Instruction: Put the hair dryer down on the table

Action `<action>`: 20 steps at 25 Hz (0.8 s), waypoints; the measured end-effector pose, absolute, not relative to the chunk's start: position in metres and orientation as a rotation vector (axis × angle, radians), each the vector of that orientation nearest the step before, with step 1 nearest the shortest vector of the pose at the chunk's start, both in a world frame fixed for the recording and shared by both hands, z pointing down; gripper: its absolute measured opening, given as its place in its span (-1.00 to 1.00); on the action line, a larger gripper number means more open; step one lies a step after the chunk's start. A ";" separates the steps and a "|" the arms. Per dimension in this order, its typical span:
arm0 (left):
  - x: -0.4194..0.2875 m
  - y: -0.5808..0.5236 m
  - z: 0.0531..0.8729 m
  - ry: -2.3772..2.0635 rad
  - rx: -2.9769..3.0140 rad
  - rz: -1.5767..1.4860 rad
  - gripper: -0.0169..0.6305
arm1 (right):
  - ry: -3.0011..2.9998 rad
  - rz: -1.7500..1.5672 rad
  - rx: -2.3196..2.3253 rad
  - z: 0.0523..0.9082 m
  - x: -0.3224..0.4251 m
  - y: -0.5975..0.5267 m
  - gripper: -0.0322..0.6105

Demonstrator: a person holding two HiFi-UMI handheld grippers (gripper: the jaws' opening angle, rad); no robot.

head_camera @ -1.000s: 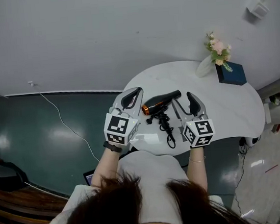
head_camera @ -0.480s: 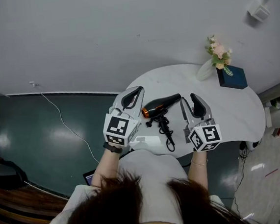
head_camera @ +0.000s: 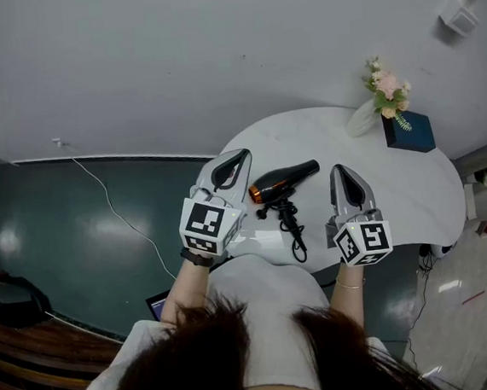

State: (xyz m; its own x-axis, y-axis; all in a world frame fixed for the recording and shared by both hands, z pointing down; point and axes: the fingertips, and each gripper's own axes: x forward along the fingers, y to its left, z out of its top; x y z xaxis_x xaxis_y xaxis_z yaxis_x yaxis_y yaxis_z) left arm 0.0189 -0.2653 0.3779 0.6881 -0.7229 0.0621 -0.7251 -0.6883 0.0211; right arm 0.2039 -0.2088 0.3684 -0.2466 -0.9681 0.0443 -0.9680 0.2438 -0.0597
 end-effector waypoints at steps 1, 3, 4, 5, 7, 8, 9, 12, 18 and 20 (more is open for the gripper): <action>0.019 -0.265 0.379 -1.217 2.846 0.077 -0.77 | 2.471 -0.122 -1.934 0.370 0.205 -0.209 -0.89; 0.020 -0.266 0.382 -1.210 2.844 0.080 -0.77 | 2.469 -0.130 -1.948 0.372 0.208 -0.209 -0.89; 0.020 -0.266 0.382 -1.206 2.843 0.082 -0.77 | 2.470 -0.134 -1.951 0.373 0.208 -0.210 -0.89; 0.021 -0.266 0.383 -1.202 2.843 0.083 -0.77 | 2.472 -0.137 -1.953 0.374 0.209 -0.210 -0.89; 0.022 -0.265 0.382 -1.192 2.847 0.085 -0.77 | 2.474 -0.143 -1.958 0.375 0.210 -0.210 -0.89; 0.022 -0.265 0.382 -1.189 2.848 0.087 -0.77 | 2.472 -0.146 -1.961 0.376 0.211 -0.210 -0.89; 0.022 -0.265 0.382 -1.188 2.847 0.088 -0.77 | 2.471 -0.147 -1.964 0.376 0.211 -0.210 -0.89; 0.021 -0.266 0.383 -1.190 2.844 0.089 -0.77 | 2.472 -0.145 -1.967 0.377 0.212 -0.211 -0.89; 0.019 -0.267 0.385 -1.194 2.840 0.093 -0.77 | 2.475 -0.137 -1.985 0.378 0.210 -0.212 -0.89; 0.018 -0.267 0.385 -1.194 2.838 0.094 -0.77 | 2.475 -0.141 -1.985 0.378 0.209 -0.212 -0.89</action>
